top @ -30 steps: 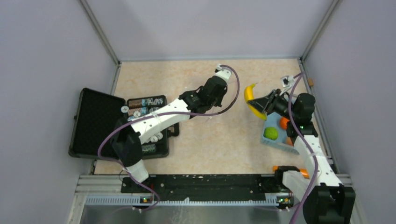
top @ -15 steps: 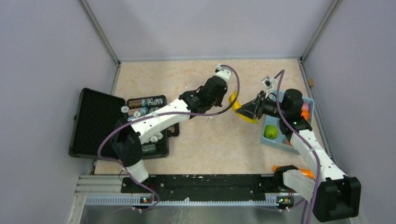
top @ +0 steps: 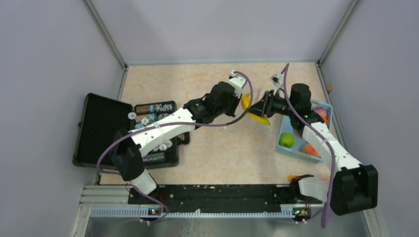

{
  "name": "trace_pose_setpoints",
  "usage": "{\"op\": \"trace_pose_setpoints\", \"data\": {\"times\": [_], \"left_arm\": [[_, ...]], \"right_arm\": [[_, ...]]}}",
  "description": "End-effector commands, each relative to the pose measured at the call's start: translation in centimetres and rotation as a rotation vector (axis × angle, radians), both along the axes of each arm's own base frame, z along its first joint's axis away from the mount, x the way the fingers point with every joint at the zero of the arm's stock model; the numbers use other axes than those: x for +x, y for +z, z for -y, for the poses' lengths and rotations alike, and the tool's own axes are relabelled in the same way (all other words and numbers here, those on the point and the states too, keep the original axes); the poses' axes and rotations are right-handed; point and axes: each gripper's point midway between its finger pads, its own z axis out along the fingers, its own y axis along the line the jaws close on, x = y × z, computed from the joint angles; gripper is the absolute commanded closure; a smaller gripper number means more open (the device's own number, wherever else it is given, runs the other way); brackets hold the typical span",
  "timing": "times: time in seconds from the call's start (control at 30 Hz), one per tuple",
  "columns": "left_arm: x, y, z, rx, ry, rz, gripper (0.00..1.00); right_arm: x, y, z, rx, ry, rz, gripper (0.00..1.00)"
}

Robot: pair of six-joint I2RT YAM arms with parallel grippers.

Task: Place the food in the zip-top bag and seal the zipper
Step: Place the fake fruit in the zipper food storage bag.

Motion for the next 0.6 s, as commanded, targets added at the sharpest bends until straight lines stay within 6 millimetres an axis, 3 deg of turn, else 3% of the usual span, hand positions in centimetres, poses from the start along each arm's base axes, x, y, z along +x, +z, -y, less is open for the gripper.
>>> {"op": "trace_pose_setpoints", "data": {"times": [0.0,0.17,0.4,0.57], "left_arm": [[-0.8,3.7,1.2,-0.102,-0.093,0.065,1.00],[-1.2,3.2,2.1,-0.118,-0.114,0.030,1.00],[-1.7,1.8,3.8,-0.058,-0.121,-0.002,1.00],[-2.1,2.2,5.3,-0.095,-0.105,-0.056,1.00]], "right_arm": [[2.9,0.2,0.5,-0.032,-0.131,-0.076,0.82],[3.7,-0.3,-0.1,-0.026,-0.171,-0.195,0.84],[5.1,-1.1,1.3,-0.125,-0.350,-0.271,0.82],[5.5,-1.7,0.7,-0.144,-0.402,-0.300,0.80]]}}
